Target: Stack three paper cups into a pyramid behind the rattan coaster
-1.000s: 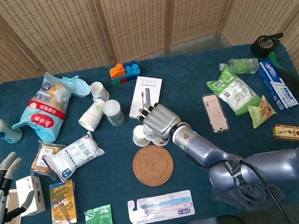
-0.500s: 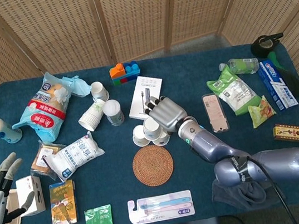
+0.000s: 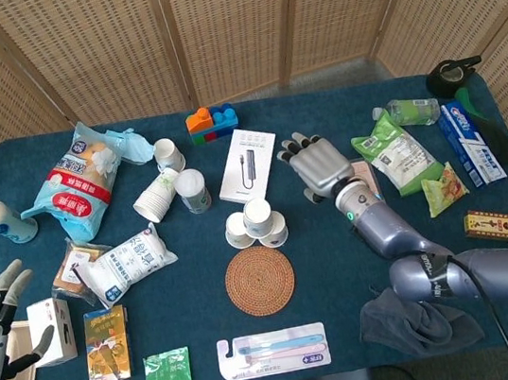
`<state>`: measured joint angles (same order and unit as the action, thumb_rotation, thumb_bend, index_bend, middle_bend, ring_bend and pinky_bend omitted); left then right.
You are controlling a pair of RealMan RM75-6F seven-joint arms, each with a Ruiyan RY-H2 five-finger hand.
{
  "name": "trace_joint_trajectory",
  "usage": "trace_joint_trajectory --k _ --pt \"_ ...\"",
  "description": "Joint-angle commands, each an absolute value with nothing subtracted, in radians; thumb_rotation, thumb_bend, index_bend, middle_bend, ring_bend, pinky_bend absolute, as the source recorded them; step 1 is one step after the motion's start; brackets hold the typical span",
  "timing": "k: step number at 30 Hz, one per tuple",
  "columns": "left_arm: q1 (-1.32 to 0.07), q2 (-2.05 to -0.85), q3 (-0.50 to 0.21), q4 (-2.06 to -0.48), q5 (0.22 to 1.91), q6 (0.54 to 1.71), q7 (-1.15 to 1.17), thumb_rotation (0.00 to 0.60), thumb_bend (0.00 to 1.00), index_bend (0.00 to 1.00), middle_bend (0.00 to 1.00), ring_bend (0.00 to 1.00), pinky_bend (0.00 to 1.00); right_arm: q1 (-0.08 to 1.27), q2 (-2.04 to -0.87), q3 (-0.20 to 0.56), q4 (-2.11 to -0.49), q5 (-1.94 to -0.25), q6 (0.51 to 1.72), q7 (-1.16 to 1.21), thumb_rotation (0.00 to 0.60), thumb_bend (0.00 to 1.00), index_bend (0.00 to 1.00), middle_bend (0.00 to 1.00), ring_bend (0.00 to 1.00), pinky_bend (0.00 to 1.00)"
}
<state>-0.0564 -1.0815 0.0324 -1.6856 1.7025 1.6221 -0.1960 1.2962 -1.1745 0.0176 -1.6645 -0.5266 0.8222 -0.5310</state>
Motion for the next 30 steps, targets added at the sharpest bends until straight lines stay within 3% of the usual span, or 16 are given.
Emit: trace_joint_trajectory --k 1,16,30 --pt "-0.055 -1.08 0.031 -1.688 1.704 1.626 -0.193 0.6 0.4 0.05 0.0 0.0 0.19 1.25 -1.155 0.018 -1.648 -0.572 0.841 -0.491 0.6 0.4 0.17 0.12 0.01 0.23" --pt "-0.028 -1.045 0.024 -1.724 1.682 1.659 -0.177 0.599 0.4 0.05 0.0 0.0 0.19 0.954 -1.134 0.028 -1.54 -0.878 0.951 -0.183 0.6 0.4 0.18 0.12 0.01 0.22" --pt "0.045 -1.02 0.036 -1.713 1.626 1.711 -0.198 0.6 0.4 0.05 0.0 0.0 0.13 0.663 -1.118 0.03 -1.511 -1.059 1.191 0.007 0.6 0.4 0.18 0.12 0.01 0.18"
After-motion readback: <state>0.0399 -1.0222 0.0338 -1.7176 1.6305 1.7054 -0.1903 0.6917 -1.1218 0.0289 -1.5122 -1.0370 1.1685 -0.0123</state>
